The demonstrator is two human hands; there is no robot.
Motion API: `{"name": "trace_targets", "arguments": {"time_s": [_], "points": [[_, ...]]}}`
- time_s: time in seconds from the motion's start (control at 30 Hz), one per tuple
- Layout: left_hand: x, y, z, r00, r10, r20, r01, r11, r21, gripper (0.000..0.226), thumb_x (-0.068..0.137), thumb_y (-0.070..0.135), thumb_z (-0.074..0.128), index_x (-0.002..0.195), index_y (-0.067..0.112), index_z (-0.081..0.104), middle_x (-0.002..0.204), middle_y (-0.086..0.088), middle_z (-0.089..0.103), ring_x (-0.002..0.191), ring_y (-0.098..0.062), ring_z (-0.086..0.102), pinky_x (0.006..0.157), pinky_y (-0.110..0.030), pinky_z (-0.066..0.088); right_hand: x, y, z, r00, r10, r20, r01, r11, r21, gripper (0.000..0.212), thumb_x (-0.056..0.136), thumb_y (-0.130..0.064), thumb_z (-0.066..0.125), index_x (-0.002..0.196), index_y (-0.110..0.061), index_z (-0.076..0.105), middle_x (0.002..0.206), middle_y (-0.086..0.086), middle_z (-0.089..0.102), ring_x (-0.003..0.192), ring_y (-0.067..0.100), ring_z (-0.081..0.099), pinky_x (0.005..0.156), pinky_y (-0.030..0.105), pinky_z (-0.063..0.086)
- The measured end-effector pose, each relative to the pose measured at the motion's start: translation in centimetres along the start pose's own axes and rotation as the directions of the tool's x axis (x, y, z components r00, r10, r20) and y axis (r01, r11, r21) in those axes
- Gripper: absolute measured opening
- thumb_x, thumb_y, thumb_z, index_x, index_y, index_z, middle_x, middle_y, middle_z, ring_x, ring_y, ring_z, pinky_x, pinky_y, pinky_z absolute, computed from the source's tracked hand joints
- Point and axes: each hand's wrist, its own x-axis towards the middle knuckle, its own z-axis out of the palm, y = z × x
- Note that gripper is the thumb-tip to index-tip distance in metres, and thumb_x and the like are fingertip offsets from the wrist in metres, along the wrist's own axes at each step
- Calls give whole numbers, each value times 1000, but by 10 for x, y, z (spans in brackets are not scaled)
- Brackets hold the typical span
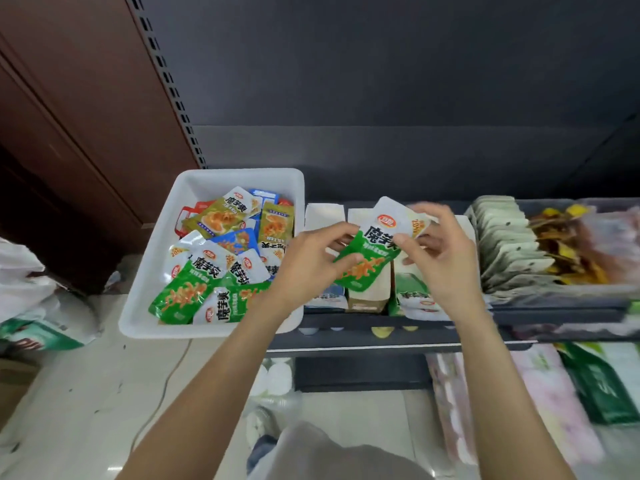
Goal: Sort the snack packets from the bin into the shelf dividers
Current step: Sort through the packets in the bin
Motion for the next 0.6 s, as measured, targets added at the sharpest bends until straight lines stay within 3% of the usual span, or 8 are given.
{"name": "trace_targets", "arguments": {"time_s": [0.07, 0.13, 0.27, 0.4, 0.47, 0.5, 0.6], "points": [[14, 11, 27, 991, 126, -42, -125, 992, 34, 22, 81, 12, 70, 103, 13, 68, 92, 6, 68, 83, -6, 63, 79, -30, 56, -6, 0, -29, 990, -84, -116, 71, 992, -105, 36, 87, -9, 66, 91, -43, 53, 81, -21, 66, 72, 5, 66, 62, 21, 55], [24, 20, 57, 973, 217, -81, -213, 975, 61, 17, 81, 10, 68, 99, 12, 69, 93, 3, 71, 82, -8, 65, 78, -32, 56, -12, 9, -53, 968, -147, -204, 103, 971, -215, 32, 89, -13, 65, 85, -43, 52, 80, -19, 63, 78, 9, 67, 68, 25, 55], [32, 16, 103, 983, 177, -54, -173, 983, 67, 14, 84, 12, 67, 98, 15, 66, 94, 3, 71, 85, -10, 66, 81, -32, 55, -22, 44, -77, 954, -210, -213, 107, 905, -412, 12, 90, -10, 63, 90, -19, 56, 79, -4, 61, 73, 8, 63, 66, 17, 49], [28, 0, 120, 995, 101, 22, -103, 976, 192, 9, 89, 20, 62, 97, 17, 64, 94, 5, 71, 86, -10, 66, 77, -31, 54, -25, 79, -76, 977, -180, -116, 99, 858, -503, 9, 89, -2, 61, 87, -10, 58, 75, -4, 62, 69, 4, 62, 64, 18, 49], [26, -4, 121, 993, 91, 81, -110, 952, 287, 12, 91, 24, 58, 98, 19, 66, 96, 5, 71, 85, -13, 65, 73, -33, 53, -26, 93, -74, 990, -138, -34, 93, 811, -577, 11, 88, -3, 62, 87, -13, 58, 74, -3, 64, 67, 11, 65, 61, 26, 50], [25, -7, 120, 990, 82, 119, -118, 935, 335, 14, 92, 25, 57, 99, 20, 67, 97, 5, 71, 86, -15, 64, 73, -32, 52, -26, 98, -73, 993, -118, 16, 102, 775, -624, 12, 86, -3, 63, 87, -14, 59, 74, -2, 65, 67, 16, 65, 59, 30, 50], [24, -14, 116, 959, 58, 279, -199, 838, 509, 22, 93, 29, 53, 110, 24, 66, 106, 2, 69, 98, -19, 58, 81, -31, 44, -27, 106, -73, 978, -66, 199, 196, 624, -757, 14, 80, -6, 70, 86, -18, 67, 78, -2, 68, 76, 21, 64, 56, 24, 45]]}}
